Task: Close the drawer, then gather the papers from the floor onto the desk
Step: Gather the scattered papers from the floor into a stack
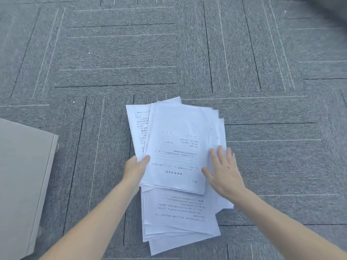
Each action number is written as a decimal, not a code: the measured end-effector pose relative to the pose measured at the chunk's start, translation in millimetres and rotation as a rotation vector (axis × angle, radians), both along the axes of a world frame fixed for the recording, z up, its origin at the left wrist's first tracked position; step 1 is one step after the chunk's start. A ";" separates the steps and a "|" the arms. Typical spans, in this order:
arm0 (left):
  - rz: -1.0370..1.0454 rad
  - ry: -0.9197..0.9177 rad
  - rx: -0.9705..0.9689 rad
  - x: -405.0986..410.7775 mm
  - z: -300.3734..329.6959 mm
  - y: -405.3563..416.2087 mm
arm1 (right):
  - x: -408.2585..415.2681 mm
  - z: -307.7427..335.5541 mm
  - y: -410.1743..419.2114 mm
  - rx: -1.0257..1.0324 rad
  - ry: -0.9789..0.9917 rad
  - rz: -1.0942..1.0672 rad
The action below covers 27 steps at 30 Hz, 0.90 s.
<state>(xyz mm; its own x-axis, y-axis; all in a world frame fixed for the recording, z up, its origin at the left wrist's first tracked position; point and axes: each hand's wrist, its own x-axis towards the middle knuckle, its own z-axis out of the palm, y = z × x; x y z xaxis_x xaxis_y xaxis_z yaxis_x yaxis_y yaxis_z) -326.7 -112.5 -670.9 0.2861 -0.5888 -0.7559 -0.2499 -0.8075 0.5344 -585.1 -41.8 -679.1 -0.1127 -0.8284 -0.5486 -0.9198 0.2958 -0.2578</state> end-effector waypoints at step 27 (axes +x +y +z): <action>0.216 0.470 0.154 11.7 -0.3 8.0 | 34.0 5.1 8.8 0.064 -0.189 -0.136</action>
